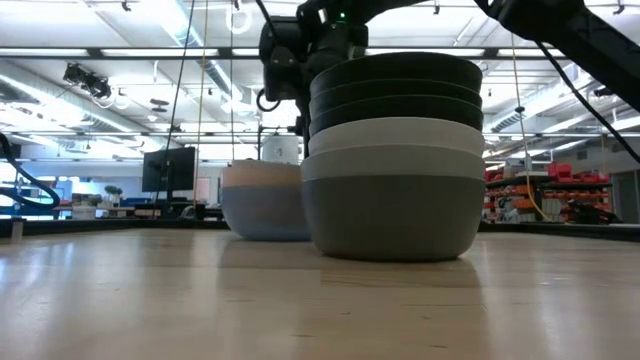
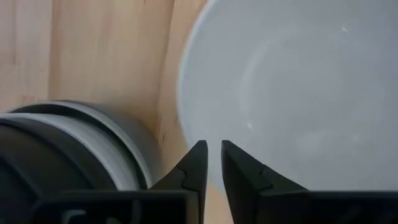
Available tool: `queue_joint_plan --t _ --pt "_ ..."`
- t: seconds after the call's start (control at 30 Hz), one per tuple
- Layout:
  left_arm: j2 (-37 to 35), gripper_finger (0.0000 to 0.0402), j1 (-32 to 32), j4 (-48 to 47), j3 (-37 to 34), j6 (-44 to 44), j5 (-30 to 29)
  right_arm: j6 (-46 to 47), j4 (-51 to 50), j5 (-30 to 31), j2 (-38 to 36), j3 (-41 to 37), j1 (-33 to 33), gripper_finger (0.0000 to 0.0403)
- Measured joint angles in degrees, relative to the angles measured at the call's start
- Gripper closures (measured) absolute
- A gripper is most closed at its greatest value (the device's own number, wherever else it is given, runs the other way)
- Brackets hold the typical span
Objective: Nest bowls inside each other
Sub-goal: Adjust the bottom stacked bowls
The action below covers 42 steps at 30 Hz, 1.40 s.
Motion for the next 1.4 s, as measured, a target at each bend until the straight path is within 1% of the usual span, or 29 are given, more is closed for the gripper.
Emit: queue_joint_plan --t 0.23,0.47,0.6,0.7,0.77,0.87,1.0,1.17,1.3,1.4 --pt "0.00 0.0385 -0.01 -0.61 0.00 0.06 -1.19 -0.24 -1.48 0.02 -0.10 0.09 -0.02 0.0328" --pt "-0.02 0.0390 0.00 -1.25 0.00 0.20 -1.83 0.22 -5.13 0.42 -3.56 0.09 -5.22 0.0328" --pt "-0.04 0.0377 0.00 -0.77 0.00 0.08 -1.83 0.64 -8.94 0.45 -5.56 0.01 -8.46 0.0328" --pt "-0.04 0.0369 0.00 -0.79 0.02 0.07 -1.87 1.64 -9.46 0.24 -8.24 -2.16 -10.15 0.0330" --pt "-0.04 0.0366 0.00 -0.83 0.00 0.05 -2.02 1.93 -9.25 -0.26 -10.19 -4.93 -10.71 0.0331" --pt "-0.04 0.0369 0.00 -1.33 0.02 0.05 -2.30 1.97 -6.53 -0.44 -13.74 -11.79 -10.70 0.0332" --pt "-0.04 0.0379 0.00 -2.00 0.02 0.12 -3.01 2.91 1.60 -0.91 -19.68 -24.44 -10.90 0.0332" --pt "-0.04 0.0389 0.00 -1.92 0.02 0.99 -3.59 7.10 10.20 -2.62 -26.61 -37.02 -11.24 0.0332" --pt "-0.04 0.0387 0.00 -1.91 0.02 1.25 -3.60 9.27 15.18 -3.03 -30.27 -44.43 -10.58 0.0333" --pt "-0.04 0.0380 0.00 -1.91 0.02 1.19 -3.60 11.45 19.15 -4.21 -32.14 -47.81 -9.80 0.0340"
